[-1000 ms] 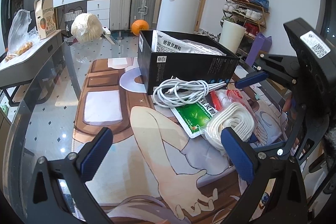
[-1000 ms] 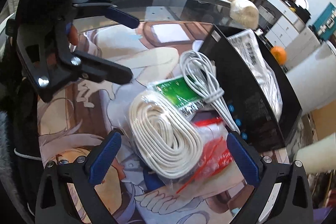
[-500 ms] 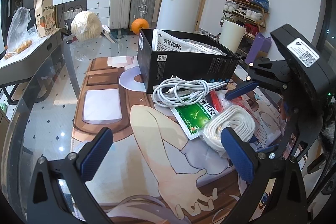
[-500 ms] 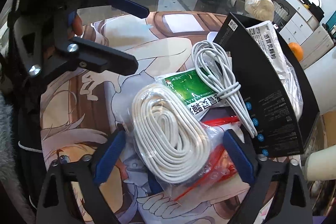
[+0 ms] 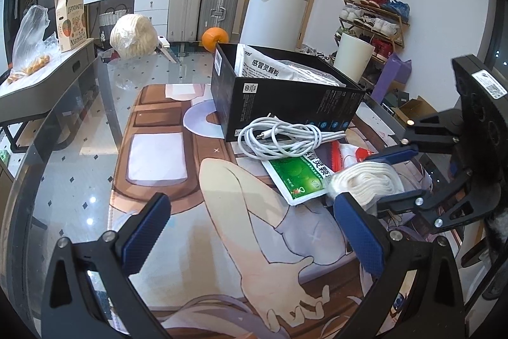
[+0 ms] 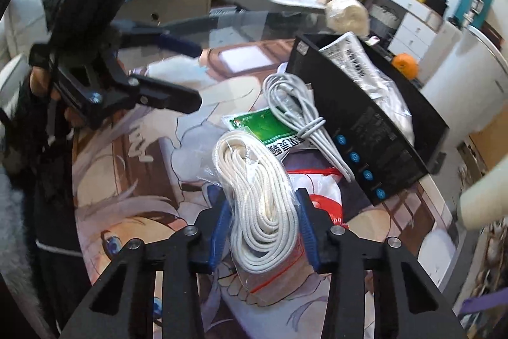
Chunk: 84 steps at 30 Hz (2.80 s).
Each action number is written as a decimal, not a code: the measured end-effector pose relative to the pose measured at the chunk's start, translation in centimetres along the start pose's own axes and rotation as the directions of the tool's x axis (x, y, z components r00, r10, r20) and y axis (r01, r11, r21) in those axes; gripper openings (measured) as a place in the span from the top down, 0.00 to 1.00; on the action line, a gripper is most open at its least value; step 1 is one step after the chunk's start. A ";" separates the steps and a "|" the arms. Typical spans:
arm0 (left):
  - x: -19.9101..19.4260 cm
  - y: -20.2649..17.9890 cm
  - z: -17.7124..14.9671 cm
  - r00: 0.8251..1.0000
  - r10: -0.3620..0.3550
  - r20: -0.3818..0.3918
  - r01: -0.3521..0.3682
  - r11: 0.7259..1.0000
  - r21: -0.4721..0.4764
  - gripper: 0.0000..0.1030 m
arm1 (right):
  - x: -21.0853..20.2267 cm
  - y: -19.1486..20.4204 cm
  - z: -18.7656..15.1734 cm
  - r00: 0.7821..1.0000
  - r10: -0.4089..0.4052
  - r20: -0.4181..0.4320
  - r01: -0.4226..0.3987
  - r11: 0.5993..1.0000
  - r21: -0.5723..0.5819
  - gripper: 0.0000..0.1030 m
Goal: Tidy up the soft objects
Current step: 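Grasp the coiled white rope bag with the right gripper and lift, then grasp the white cable bundle with the left gripper while the right holds the rope bag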
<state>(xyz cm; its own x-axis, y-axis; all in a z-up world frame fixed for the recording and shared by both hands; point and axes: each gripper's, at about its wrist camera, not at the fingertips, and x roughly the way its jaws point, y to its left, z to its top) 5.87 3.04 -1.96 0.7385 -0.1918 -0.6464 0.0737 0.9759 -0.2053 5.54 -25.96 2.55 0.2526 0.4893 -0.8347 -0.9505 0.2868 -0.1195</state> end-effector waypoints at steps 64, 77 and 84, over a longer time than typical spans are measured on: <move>5.8 0.5 4.2 0.991 -0.082 -0.101 0.076 0.995 -0.059 0.67 | -5.1 -2.9 -3.2 0.940 -0.287 0.184 0.146 0.826 0.544 0.61; 2.4 0.8 3.9 0.996 -0.087 -0.017 0.085 0.994 -0.065 0.67 | -5.8 -2.6 -2.3 0.922 -0.332 0.199 0.181 0.825 0.536 0.61; 0.4 0.9 5.1 0.995 -0.090 0.045 0.093 0.993 -0.071 0.67 | -6.9 -3.2 -1.2 0.897 -0.384 0.217 0.216 0.811 0.544 0.61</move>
<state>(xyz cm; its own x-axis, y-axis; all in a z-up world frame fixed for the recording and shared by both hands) 9.62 4.39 1.36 0.7580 -0.2736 -0.5920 0.0937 0.9440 -0.3163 6.65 -31.24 8.06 0.6313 0.5078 -0.5862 -0.6178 0.7862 0.0156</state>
